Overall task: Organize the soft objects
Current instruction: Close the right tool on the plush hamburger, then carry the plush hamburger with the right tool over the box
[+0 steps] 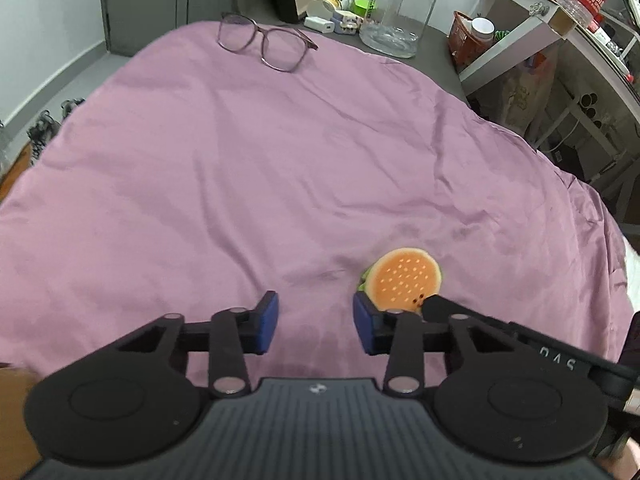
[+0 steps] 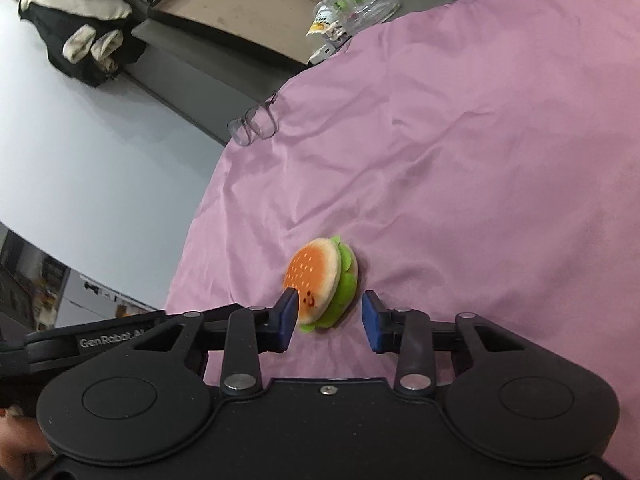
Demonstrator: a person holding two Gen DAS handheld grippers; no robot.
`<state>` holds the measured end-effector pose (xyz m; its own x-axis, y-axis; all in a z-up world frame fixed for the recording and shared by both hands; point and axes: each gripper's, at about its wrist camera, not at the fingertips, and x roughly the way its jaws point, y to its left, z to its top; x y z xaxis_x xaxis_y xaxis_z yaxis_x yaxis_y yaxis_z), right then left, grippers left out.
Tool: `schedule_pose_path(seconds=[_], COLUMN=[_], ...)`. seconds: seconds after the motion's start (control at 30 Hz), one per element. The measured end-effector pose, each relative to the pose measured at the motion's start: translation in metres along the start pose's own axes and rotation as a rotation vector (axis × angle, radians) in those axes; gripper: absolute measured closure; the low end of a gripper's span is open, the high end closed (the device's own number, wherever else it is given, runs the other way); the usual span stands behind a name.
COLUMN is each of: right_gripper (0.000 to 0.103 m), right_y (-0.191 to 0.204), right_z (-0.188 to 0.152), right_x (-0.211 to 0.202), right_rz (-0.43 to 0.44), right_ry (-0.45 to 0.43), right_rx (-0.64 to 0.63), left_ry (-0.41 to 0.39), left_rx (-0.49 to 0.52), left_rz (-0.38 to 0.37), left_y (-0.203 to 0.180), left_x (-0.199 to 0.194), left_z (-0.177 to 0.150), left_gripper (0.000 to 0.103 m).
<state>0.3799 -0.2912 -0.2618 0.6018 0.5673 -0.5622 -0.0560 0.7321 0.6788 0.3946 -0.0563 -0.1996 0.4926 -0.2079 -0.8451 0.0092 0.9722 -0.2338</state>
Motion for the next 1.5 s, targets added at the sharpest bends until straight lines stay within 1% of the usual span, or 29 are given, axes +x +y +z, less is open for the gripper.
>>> schedule_pose_path(seconds=[0.1,0.13,0.2,0.27,0.3,0.33,0.37,0.4,0.43,0.5,0.53,0.6,0.63,0.7,0.77,0.87,0.97,1.03,1.1,1.13,1.17,1.23,1.27,1.5], right_gripper=[0.067,0.067,0.067,0.073,0.081,0.085,0.086,0.088,0.089,0.09,0.091,0.091,0.091,0.092,0.092,0.092,0.092,0.092,0.092,0.092,0.092,0.092,0.092,0.092], right_y=[-0.009,-0.012,-0.014,-0.016,-0.017,-0.019,-0.019,-0.019,-0.017,-0.014,-0.012,-0.008,-0.006,-0.003,0.002,0.012,0.023,0.03,0.036,0.04,0.046,0.06,0.067,0.12], right_z=[0.001,0.001,0.001,0.001,0.001,0.001,0.001,0.001,0.001,0.001,0.001,0.0,-0.001,-0.003,-0.003,-0.006,-0.011,-0.014,-0.015,-0.016,-0.017,-0.02,-0.022,-0.039], right_x=[0.003,0.003,0.004,0.007,0.008,0.01,0.011,0.011,0.01,0.009,0.008,0.006,0.004,0.002,-0.004,-0.017,-0.029,-0.035,-0.039,-0.041,-0.044,-0.05,-0.053,-0.075], right_rz=[0.015,0.022,0.037,0.039,0.037,0.036,0.035,0.031,0.025,0.02,0.017,0.016,0.012,-0.007,-0.031,-0.035,-0.03,-0.024,-0.009,0.0,0.01,0.028,0.044,0.117], right_ry=[-0.013,-0.012,-0.016,-0.015,-0.01,-0.005,-0.003,-0.003,-0.004,-0.005,-0.002,-0.001,-0.004,-0.003,-0.008,-0.023,-0.018,-0.021,-0.018,-0.017,-0.017,-0.019,-0.018,-0.008], right_rx=[0.045,0.058,0.075,0.08,0.082,0.089,0.094,0.092,0.083,0.07,0.069,0.063,0.055,0.053,0.058,0.044,0.029,0.024,0.038,0.045,0.045,0.029,0.023,-0.036], left_ry=[0.013,0.016,0.022,0.028,0.034,0.039,0.046,0.054,0.059,0.053,0.054,0.068,0.068,0.068,0.082,0.078,0.073,0.062,0.033,0.017,0.001,-0.029,-0.046,-0.128], left_rx=[-0.001,0.003,0.0,-0.006,-0.008,-0.01,-0.014,-0.023,-0.03,-0.017,-0.016,-0.039,-0.037,-0.017,-0.027,-0.03,-0.057,-0.07,-0.078,-0.08,-0.089,-0.114,-0.125,-0.185], left_rz=[-0.022,-0.03,-0.049,-0.063,-0.069,-0.079,-0.093,-0.114,-0.131,-0.123,-0.128,-0.17,-0.175,-0.163,-0.153,-0.136,-0.134,-0.129,-0.133,-0.131,-0.13,-0.126,-0.126,-0.123], left_y=[-0.005,-0.007,-0.01,-0.013,-0.014,-0.015,-0.016,-0.017,-0.018,-0.021,-0.022,-0.022,-0.022,-0.025,-0.022,-0.019,-0.014,-0.012,-0.008,-0.006,-0.003,0.004,0.008,0.029], left_x=[0.01,0.013,0.019,0.026,0.029,0.032,0.035,0.037,0.038,0.037,0.036,0.033,0.031,0.026,0.021,0.007,-0.011,-0.027,-0.045,-0.055,-0.065,-0.083,-0.092,-0.144], left_z=[0.001,0.001,0.001,0.002,0.002,0.002,0.002,0.001,-0.001,-0.003,-0.003,-0.003,-0.003,-0.006,-0.008,-0.012,-0.011,-0.007,-0.003,-0.003,-0.003,-0.006,-0.007,-0.015], left_gripper=[0.067,0.07,0.072,0.078,0.08,0.085,0.093,0.097,0.098,0.099,0.103,0.103,0.103,0.103,0.103,0.103,0.099,0.099,0.094,0.085,0.07,0.051,0.049,0.049])
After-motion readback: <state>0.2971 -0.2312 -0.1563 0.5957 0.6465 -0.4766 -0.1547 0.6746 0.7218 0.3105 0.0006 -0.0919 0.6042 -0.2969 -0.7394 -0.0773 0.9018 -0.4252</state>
